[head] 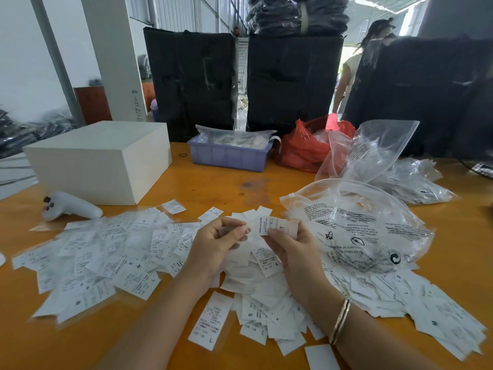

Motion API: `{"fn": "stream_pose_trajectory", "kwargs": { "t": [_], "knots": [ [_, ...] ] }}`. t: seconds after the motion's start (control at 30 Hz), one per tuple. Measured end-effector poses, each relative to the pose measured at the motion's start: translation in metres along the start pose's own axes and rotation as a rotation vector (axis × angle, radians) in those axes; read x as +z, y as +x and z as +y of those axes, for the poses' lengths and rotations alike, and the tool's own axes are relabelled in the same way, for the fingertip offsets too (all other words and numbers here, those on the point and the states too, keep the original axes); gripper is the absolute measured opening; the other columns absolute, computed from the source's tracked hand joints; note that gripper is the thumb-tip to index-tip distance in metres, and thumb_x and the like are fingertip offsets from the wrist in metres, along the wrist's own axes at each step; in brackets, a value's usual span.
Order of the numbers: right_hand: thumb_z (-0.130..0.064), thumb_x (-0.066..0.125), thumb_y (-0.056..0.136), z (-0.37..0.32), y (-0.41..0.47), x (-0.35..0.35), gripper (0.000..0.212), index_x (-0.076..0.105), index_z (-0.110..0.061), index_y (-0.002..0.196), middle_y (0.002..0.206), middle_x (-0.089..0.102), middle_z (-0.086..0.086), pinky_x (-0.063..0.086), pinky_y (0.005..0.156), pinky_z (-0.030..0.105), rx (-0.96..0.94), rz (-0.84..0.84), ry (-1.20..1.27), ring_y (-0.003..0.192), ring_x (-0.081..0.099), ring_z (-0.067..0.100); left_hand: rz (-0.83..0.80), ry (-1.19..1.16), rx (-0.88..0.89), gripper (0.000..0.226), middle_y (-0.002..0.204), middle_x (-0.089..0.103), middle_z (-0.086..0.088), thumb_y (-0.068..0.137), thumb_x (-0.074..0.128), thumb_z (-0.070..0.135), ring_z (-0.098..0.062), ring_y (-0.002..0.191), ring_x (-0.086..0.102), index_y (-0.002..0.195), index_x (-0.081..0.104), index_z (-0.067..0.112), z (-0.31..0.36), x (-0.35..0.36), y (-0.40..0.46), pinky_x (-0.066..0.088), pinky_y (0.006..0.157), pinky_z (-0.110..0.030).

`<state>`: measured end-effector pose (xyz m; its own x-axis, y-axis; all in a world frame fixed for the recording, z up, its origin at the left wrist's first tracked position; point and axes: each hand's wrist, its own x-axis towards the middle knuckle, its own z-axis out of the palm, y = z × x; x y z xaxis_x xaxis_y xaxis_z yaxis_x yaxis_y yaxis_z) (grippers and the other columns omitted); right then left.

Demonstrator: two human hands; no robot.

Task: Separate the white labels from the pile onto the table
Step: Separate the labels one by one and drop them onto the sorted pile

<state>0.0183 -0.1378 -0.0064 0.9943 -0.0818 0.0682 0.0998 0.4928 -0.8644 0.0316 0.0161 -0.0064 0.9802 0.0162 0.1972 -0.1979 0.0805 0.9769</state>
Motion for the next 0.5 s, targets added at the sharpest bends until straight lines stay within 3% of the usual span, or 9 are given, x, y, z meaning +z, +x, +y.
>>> {"fn": "stream_pose_trajectory", "kwargs": {
  "t": [0.13,0.27,0.37,0.5],
  "knots": [
    [-0.008,0.068,0.082,0.0015,-0.0014,-0.0010,0.016,0.062,-0.017,0.094,0.091,0.072,0.010,0.058,0.073,0.042,-0.006,0.012,-0.228,0.081,0.070,0.027,0.031,-0.001,0.000,0.008,0.084,0.075,0.006,0.084,0.069,0.015,-0.007,0.080,0.070,0.085,0.070,0.023,-0.0002,-0.0004,0.0012,0.051,0.061,-0.011],
    [-0.011,0.066,0.083,0.0038,-0.0003,-0.0014,0.015,0.061,-0.023,0.089,0.085,0.070,0.004,0.057,0.068,0.040,-0.071,0.043,-0.457,0.078,0.069,0.023,0.027,0.020,-0.011,0.008,0.085,0.075,0.007,0.082,0.071,0.016,-0.007,0.081,0.070,0.087,0.069,0.023,-0.0011,-0.0014,0.0007,0.052,0.063,-0.012],
    [-0.011,0.065,0.084,0.0043,0.0012,-0.0007,0.018,0.059,-0.028,0.085,0.078,0.068,-0.010,0.055,0.064,0.033,-0.149,0.000,-0.629,0.072,0.066,0.011,-0.009,0.061,-0.009,0.014,0.085,0.074,0.011,0.082,0.072,0.015,-0.003,0.081,0.069,0.089,0.068,0.026,-0.0010,-0.0008,-0.0003,0.051,0.063,-0.011],
    [-0.011,0.064,0.086,0.0057,-0.0003,0.0019,0.022,0.058,-0.032,0.085,0.073,0.065,-0.019,0.050,0.055,0.022,-0.198,-0.074,-0.687,0.064,0.061,0.002,-0.054,0.143,0.011,0.020,0.087,0.070,0.023,0.082,0.073,0.016,0.005,0.084,0.065,0.094,0.067,0.032,-0.0019,0.0002,-0.0021,0.049,0.063,-0.008]
  ]
}}
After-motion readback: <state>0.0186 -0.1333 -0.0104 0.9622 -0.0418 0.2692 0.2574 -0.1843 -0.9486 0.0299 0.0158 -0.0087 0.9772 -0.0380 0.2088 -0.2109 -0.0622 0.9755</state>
